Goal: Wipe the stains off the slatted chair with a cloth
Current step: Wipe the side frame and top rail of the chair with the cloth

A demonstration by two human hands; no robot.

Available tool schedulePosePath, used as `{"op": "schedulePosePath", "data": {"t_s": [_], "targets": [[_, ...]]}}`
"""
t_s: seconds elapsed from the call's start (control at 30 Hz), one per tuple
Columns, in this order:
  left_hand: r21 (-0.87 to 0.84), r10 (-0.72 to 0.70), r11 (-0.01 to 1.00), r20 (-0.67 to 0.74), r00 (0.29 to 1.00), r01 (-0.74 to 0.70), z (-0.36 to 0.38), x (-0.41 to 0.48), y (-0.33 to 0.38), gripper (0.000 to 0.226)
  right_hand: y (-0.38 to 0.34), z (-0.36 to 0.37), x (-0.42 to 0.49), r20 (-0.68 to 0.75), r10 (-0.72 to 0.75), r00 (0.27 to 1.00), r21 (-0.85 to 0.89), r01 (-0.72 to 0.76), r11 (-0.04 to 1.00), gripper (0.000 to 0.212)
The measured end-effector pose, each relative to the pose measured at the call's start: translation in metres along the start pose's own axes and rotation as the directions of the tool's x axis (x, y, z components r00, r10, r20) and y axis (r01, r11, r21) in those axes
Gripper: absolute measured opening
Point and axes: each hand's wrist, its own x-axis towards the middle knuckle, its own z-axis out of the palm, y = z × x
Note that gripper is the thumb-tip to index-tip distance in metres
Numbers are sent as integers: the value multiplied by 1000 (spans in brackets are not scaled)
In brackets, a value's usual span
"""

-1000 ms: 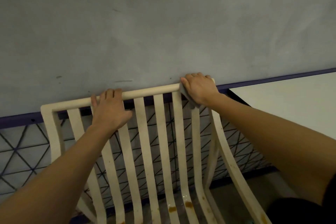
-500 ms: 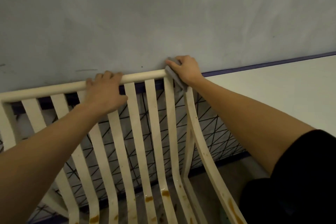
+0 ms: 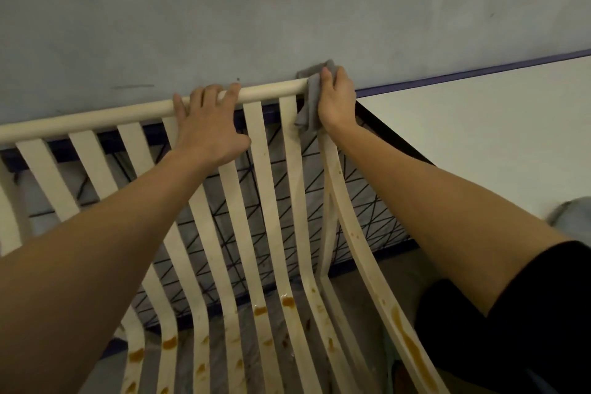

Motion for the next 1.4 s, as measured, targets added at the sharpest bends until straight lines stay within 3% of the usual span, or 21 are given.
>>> {"op": "schedulePosePath", "data": {"t_s": [0.1, 0.2, 0.37, 0.5, 0.73, 1.03, 1.4], "targets": [[2, 9, 1000, -18, 1000, -9, 3, 0, -3, 87, 8, -6, 2, 39, -262, 964, -305, 261, 916, 25], [1, 16, 1000, -32, 999, -16, 4, 0, -3, 87, 10, -22, 8, 1, -337, 941, -438, 304, 846, 30], [5, 13, 1000, -19, 1000, -13, 5, -2, -2, 88, 4, -20, -8, -10, -134, 991, -156, 131, 979, 29], [-2, 19, 1000, -22, 1000, -19, 5, -1, -2, 87, 17, -11, -33, -20, -75, 997, -127, 72, 989, 35], [21, 19, 1000, -46, 999, -18, 8, 0, -2, 91, 41, -27, -64, 16, 28, 999, -99, -26, 995, 27], [30, 27, 999, -48, 999, -25, 9, -1, -2, 92, 41, -27, -71, 82, 154, 985, 144, -165, 976, 38], [36, 15, 999, -47, 999, -13, 11, -1, 1, 93, 63, -41, -72, 182, 139, 974, 161, -169, 972, 39]]}}
